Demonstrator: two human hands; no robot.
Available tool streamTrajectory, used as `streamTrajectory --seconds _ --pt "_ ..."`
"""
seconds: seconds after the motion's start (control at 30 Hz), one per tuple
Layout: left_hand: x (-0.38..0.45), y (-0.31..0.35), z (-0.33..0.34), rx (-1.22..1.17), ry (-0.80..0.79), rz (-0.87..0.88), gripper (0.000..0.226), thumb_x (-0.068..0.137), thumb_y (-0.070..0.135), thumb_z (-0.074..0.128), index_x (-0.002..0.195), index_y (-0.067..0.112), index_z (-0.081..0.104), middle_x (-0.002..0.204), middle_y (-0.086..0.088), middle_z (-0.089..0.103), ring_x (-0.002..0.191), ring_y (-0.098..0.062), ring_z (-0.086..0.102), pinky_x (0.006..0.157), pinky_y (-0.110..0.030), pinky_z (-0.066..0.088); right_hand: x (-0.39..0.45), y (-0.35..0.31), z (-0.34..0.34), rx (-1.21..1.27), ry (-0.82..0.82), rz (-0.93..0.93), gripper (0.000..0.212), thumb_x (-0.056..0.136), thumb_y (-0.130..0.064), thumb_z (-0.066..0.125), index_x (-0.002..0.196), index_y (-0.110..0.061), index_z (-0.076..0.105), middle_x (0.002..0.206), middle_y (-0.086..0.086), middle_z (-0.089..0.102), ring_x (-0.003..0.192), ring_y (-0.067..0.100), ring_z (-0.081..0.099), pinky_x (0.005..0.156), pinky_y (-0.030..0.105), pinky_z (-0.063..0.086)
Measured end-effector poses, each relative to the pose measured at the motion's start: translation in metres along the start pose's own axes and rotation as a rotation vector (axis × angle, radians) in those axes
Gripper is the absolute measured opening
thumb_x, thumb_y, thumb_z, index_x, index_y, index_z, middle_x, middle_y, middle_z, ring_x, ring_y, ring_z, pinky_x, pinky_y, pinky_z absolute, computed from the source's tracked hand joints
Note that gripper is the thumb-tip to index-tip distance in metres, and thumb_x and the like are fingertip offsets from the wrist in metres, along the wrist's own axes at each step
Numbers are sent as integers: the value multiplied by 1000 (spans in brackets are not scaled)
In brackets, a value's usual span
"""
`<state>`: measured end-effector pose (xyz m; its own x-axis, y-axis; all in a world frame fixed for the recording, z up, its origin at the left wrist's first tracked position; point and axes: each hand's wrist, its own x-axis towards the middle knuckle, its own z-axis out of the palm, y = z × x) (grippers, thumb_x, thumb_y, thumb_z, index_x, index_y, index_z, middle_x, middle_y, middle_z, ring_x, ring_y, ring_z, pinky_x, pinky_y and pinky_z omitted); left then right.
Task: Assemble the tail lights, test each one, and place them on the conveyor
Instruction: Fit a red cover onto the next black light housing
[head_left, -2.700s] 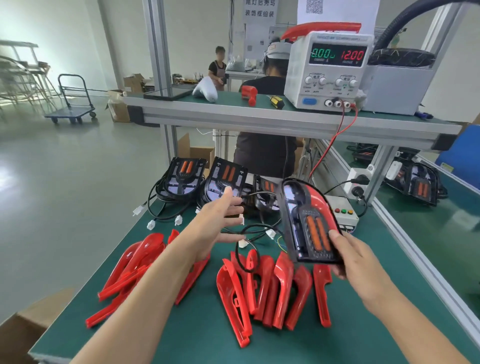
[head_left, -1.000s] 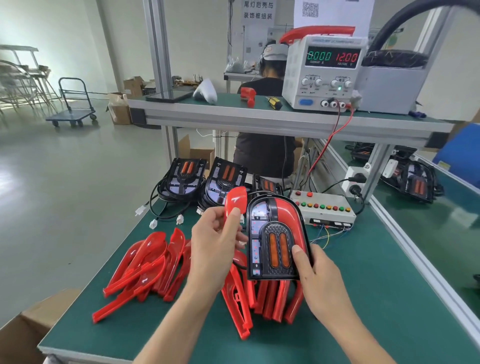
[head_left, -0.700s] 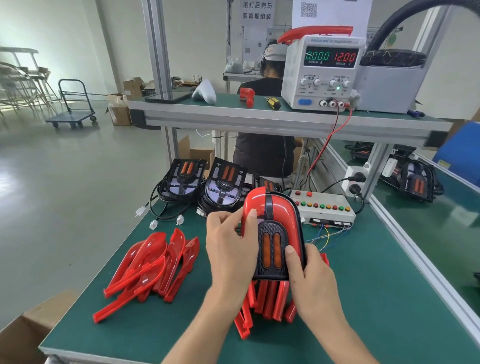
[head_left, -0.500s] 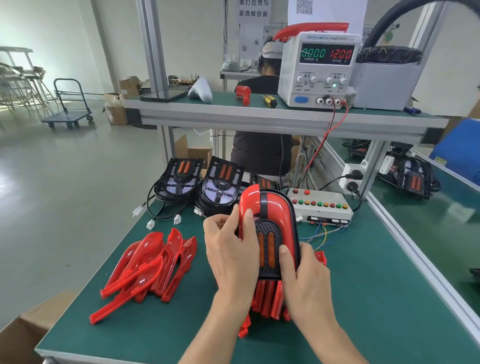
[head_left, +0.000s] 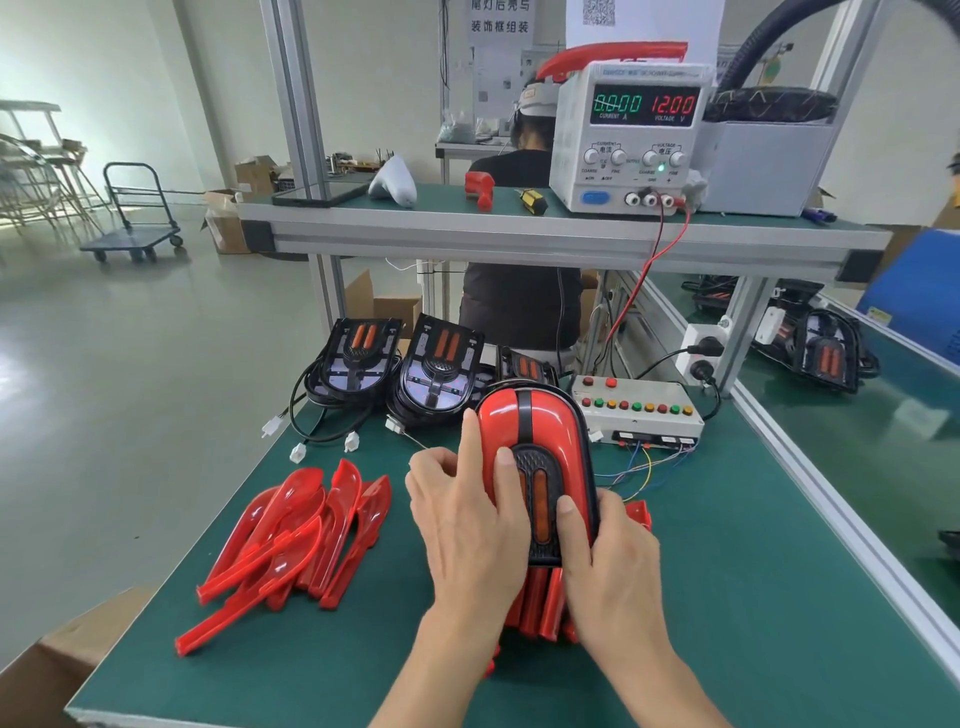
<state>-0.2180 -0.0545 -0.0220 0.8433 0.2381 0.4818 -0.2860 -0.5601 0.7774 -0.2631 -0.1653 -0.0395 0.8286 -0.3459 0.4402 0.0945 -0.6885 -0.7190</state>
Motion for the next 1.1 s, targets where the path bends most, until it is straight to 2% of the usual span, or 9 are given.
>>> streamTrajectory --seconds 0.13,0.3,0.37,0.43,0.57,0.7,0.9,1.0,1.1 --pt "2 -5 -5 -63 -120 18 57 102 48 18 157 37 29 109 6 31 107 -12 34 103 -29 31 3 3 -2 6 -26 12 32 98 -54 33 92 -28 51 78 -21 53 79 25 56 87 50 48" --pt "19 -7 -14 -584 -372 -298 48 107 27 44 147 54 37 123 6 52 108 -4 61 100 -32 51 7 7 -5 30 -52 43 40 97 -60 30 89 -28 53 80 -10 61 83 26 58 86 50 49" --pt "26 -12 -21 -820 -447 -443 56 102 16 57 146 49 44 108 -1 66 107 -22 70 95 -41 57 8 9 -7 53 -59 44 33 98 -57 34 89 -30 52 81 -13 61 84 25 58 87 50 49" --pt "36 -18 -34 -918 -561 -525 59 94 13 67 143 40 48 97 -5 71 97 -23 72 80 -35 60 9 11 -10 70 -84 45 30 99 -54 38 89 -31 54 80 -14 63 83 21 60 86 48 50" --pt "48 -21 -51 -889 -846 -521 44 95 21 64 135 3 56 129 -25 65 104 -29 67 92 -41 54 13 11 -17 158 -156 58 42 93 -64 37 94 -30 62 78 -16 69 74 6 63 67 18 47" --pt "40 -25 -43 -1011 -865 -544 45 103 28 54 140 3 48 136 -23 62 125 -40 59 107 -59 46 18 9 -19 183 -189 73 32 98 -55 47 95 -30 65 78 -13 71 67 8 61 67 27 52" --pt "24 -31 -25 -1215 -785 -614 49 101 38 58 141 10 52 137 -17 63 126 -34 61 93 -46 57 21 5 -22 144 -218 44 35 99 -56 46 93 -28 66 71 -11 69 55 6 56 59 23 45" --pt "23 -31 -23 -1236 -775 -600 51 100 39 60 140 8 55 138 -19 62 128 -35 60 95 -46 56 23 4 -24 49 -231 43 44 96 -64 40 105 -30 67 79 -10 72 70 7 64 76 38 56" --pt "23 -30 -24 -1276 -760 -591 51 98 37 61 137 5 57 136 -22 62 124 -36 62 93 -46 56 20 3 -22 -107 -74 -35 61 96 -66 45 140 -25 54 116 -10 59 105 9 58 101 38 46"
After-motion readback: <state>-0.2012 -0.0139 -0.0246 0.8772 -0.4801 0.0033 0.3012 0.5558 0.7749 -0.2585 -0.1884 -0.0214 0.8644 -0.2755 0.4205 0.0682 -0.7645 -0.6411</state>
